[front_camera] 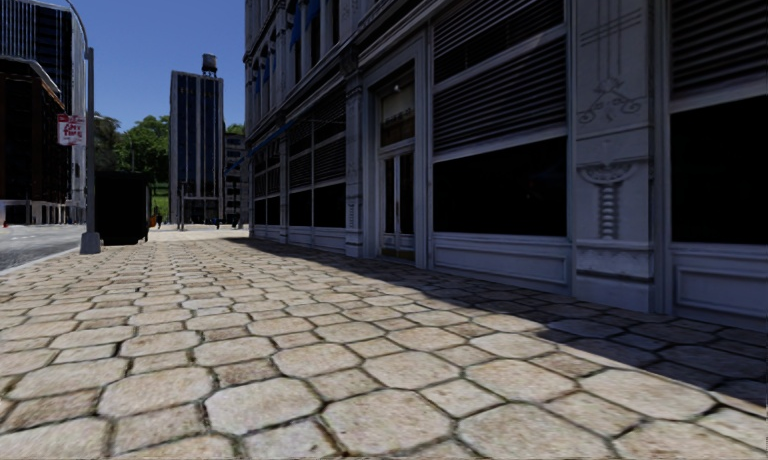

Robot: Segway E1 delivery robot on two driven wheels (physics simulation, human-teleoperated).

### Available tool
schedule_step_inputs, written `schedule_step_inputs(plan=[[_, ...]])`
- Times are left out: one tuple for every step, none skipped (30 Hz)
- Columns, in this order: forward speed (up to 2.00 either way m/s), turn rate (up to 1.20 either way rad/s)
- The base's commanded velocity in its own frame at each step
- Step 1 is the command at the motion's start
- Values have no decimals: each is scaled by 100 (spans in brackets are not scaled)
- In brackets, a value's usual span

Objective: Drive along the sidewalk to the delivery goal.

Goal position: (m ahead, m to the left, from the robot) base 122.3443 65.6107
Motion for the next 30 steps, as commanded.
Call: schedule_step_inputs(plan=[[200, 67], [200, 67], [200, 67], [200, 67], [200, 67], [200, 67], [200, 67], [200, 67], [200, 67], [200, 67], [200, 67], [200, 67], [200, 67], [200, 67], [200, 67], [200, 67], [200, 67], [200, 67], [200, 67], [200, 67], [200, 67], [200, 56], [200, 56], [200, 0], [200, 0], [200, 0], [200, 0], [200, 0], [200, 0], [200, 0]])
